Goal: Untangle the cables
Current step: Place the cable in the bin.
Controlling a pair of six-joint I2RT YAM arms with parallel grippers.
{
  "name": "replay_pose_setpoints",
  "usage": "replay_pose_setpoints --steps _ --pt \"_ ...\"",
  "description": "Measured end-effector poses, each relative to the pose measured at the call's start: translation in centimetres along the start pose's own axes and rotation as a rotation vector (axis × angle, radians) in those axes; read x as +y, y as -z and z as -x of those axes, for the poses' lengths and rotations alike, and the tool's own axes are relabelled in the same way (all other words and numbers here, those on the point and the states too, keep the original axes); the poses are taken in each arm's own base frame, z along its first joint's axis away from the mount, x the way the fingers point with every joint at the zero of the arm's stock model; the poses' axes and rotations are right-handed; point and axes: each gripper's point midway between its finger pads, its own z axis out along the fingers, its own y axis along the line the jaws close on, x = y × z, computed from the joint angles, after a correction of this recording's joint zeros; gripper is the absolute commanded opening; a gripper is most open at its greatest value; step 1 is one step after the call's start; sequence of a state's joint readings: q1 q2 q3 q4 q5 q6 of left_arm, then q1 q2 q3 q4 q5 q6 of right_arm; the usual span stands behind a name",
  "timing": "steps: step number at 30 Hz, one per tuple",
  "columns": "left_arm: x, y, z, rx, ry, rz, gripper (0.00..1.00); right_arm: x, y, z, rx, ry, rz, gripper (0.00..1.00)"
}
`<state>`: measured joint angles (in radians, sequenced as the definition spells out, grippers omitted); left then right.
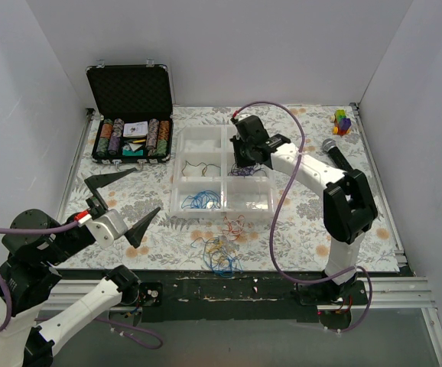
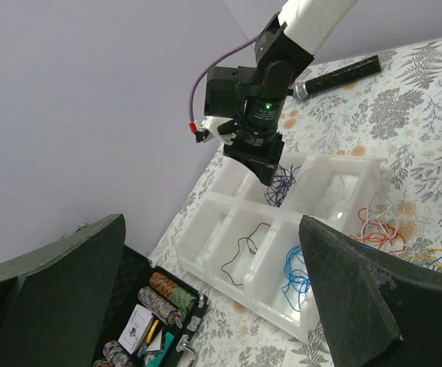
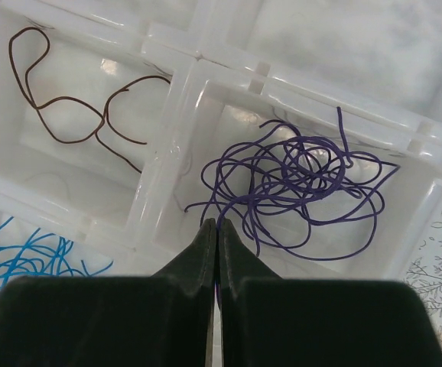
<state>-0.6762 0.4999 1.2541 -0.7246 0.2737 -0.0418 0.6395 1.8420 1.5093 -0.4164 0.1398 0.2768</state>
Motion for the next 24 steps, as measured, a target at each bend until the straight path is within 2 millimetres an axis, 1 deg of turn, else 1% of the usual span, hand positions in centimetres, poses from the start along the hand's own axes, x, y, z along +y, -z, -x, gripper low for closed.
replay_pose_setpoints --steps 4,8,10,14,18,21,23,24 --pt "0.0 0.0 0.0 0.0 0.0 0.0 0.98 0.3 -1.1 -0.9 0.034 -0.045 0.015 0.01" --pt "0.0 0.0 0.0 0.0 0.0 0.0 0.98 -0.2 -2.0 -1.5 0.062 -0.117 0.018 0.01" --pt "0.0 0.0 0.0 0.0 0.0 0.0 0.98 -0.8 -2.4 -1.7 0.075 -0.165 0.018 0.01" --pt "0.0 0.0 0.0 0.0 0.0 0.0 0.98 -2.9 -2.9 -1.4 0.082 -0.248 0.004 0.01" --pt "0.0 0.0 0.0 0.0 0.0 0.0 0.98 -4.1 -3.2 -1.3 0.093 -0.307 0.016 0.01" --pt "0.0 0.0 0.0 0.0 0.0 0.0 0.98 -4.3 -4.0 -2.1 0.122 -0.32 0.027 0.02" --pt "0.0 0.0 0.0 0.0 0.0 0.0 0.98 -4.2 -4.8 -3.2 0.16 -0.322 0.032 0.05" --pt "0.0 0.0 0.0 0.0 0.0 0.0 0.98 -4.2 -5.2 -3.9 0.182 -0.323 0.032 0.08"
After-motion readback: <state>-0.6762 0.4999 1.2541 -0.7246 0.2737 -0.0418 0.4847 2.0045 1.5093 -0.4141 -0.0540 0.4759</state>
